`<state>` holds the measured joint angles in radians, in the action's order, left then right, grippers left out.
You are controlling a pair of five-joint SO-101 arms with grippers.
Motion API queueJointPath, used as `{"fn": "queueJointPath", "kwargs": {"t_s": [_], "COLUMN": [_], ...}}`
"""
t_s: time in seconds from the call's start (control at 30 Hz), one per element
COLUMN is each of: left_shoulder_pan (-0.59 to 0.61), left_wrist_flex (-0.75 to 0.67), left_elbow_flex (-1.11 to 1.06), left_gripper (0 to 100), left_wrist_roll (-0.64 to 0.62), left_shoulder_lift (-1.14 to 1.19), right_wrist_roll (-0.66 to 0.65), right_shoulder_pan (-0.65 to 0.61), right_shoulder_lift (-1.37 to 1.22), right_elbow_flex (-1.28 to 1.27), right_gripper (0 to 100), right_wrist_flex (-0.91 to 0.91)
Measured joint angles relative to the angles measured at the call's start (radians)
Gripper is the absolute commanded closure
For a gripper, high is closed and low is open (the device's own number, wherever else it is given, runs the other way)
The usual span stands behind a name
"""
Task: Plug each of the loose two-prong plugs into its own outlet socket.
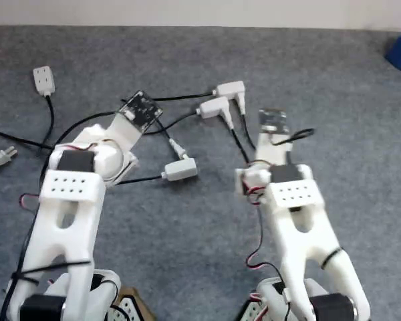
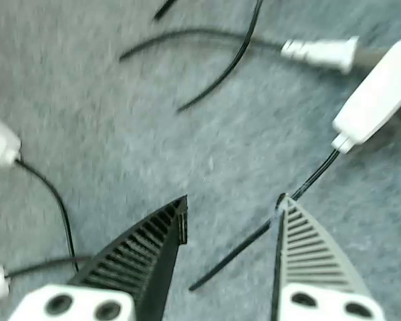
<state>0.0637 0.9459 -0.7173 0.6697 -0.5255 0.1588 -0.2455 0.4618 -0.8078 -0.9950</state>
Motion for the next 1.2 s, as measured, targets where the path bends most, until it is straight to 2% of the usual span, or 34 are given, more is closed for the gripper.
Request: {"fn": "queueJointPath", "kwargs": {"t_s": [0.13, 0.37, 0.63, 0.8, 0.97, 1.2], "left_shoulder_pan": [-0.034, -0.097, -0.173, -0.186, -0.233, -0.331], "left_wrist_flex": [0.0, 0.0, 0.0, 0.002, 0.087, 0.196], "left_elbow_flex": [0.089, 0.315, 0.508, 0.522, 0.529, 0.523], "left_gripper": [79, 79, 79, 79, 79, 79], "left_wrist_roll": [-0.009, -0.038, -0.072, -0.072, -0.078, -0.157], "left_shoulder_lift": [0.129, 0.496, 0.753, 0.783, 0.749, 0.69], "right_wrist_roll": [-0.038, -0.044, -0.044, -0.044, -0.044, -0.044], "right_shoulder_pan": [0.084, 0.083, 0.083, 0.083, 0.083, 0.083], "right_shoulder_lift": [0.078, 0.209, 0.23, 0.23, 0.23, 0.23], "right_elbow_flex": [-0.002, -0.068, -0.068, -0.068, -0.068, -0.068], "right_gripper": [87.8, 87.8, 87.8, 87.8, 87.8, 87.8], "right_wrist_flex": [-0.032, -0.031, -0.031, -0.031, -0.031, -0.031]}}
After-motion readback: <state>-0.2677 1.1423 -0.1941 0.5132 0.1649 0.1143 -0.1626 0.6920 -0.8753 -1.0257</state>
